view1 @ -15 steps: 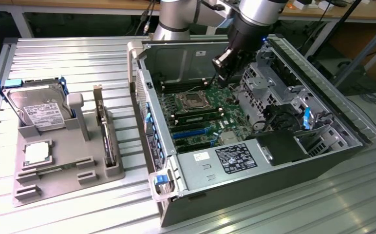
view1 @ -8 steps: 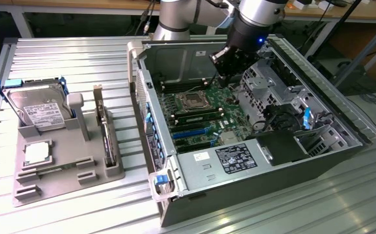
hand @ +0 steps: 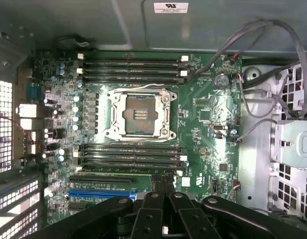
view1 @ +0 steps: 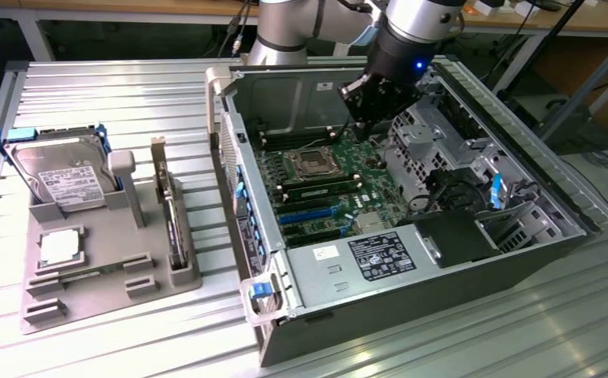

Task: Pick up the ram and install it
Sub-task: 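Press down the ram until it locks into place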

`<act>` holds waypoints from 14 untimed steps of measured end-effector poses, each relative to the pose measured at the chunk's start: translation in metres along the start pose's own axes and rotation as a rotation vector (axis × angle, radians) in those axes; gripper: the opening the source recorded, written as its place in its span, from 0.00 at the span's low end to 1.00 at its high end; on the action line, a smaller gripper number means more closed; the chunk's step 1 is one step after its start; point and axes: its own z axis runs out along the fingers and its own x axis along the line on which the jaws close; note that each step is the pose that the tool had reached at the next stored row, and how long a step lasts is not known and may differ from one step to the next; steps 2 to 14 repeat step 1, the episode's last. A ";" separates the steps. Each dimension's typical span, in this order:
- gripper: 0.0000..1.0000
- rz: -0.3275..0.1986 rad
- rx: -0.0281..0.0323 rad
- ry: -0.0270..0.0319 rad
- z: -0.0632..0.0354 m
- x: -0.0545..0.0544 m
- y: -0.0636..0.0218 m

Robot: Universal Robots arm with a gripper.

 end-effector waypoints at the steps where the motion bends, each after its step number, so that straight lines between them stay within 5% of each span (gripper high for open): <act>1: 0.10 0.000 0.0000 0.0000 0.0000 0.000 0.0000; 14: 0.10 0.000 0.0000 0.0000 0.0000 0.000 0.0000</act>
